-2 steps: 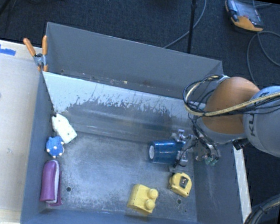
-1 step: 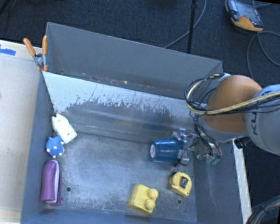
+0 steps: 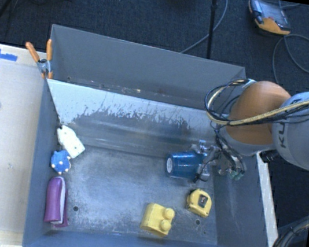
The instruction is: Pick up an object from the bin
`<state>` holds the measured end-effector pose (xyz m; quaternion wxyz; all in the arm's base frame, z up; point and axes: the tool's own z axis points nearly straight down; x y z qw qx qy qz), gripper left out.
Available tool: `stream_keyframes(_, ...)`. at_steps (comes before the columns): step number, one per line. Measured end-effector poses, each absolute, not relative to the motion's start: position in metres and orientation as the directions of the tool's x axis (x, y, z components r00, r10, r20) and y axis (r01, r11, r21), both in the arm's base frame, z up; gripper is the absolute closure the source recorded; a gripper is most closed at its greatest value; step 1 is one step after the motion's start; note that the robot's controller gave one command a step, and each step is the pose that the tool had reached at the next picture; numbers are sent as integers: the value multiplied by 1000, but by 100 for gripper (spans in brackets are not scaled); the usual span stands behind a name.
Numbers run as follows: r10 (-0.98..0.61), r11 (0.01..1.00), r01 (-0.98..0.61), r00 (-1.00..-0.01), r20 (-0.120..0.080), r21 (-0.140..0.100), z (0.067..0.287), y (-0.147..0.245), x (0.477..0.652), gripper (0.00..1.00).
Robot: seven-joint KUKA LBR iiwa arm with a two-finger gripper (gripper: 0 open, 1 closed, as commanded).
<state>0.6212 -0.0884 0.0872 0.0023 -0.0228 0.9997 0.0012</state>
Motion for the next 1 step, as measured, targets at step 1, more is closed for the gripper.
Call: stream_keyframes(1, -46, 999, -46, -999, 0, 3, 94, -88, 620, 100)
